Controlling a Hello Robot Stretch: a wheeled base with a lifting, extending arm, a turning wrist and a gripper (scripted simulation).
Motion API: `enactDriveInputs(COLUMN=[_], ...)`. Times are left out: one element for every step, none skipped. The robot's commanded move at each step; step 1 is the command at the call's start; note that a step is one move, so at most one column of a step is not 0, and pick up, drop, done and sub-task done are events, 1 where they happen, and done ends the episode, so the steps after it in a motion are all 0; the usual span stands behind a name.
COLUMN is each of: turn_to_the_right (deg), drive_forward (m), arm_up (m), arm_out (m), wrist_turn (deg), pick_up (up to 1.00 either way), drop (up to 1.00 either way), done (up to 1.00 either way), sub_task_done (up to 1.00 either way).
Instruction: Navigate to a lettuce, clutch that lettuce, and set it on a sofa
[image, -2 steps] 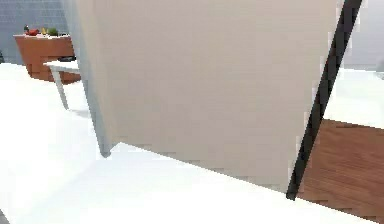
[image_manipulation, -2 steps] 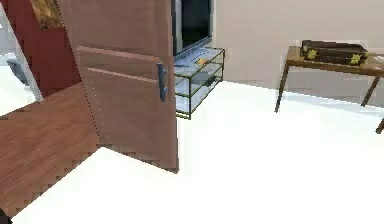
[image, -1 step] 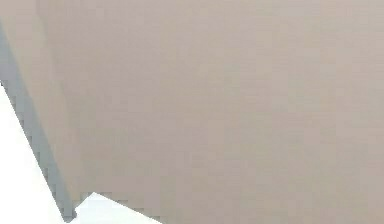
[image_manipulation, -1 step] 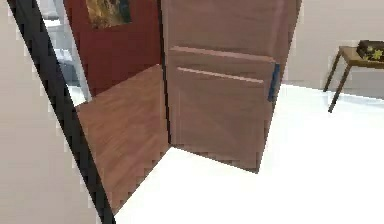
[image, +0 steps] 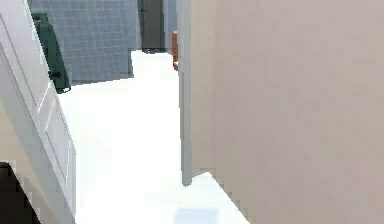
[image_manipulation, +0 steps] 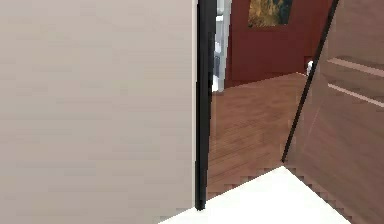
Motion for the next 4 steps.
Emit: enactDriveInputs(turn_to_the_right=[0.0,-15.0,0.0,0.0], drive_forward=[0.05,0.0,0.15,1.0], arm_up=[0.0,0.0,0.0,0.0], arm_out=[0.0,0.0,0.0,0.0], wrist_turn=[0.0,0.0,0.0,0.0], pick_up=[0.0,0.0,0.0,0.0], drop=[0.0,0.0,0.0,0.0], done=[0.0,0.0,0.0,0.0], sub_task_done=[0.0,0.0,0.0,0.0])
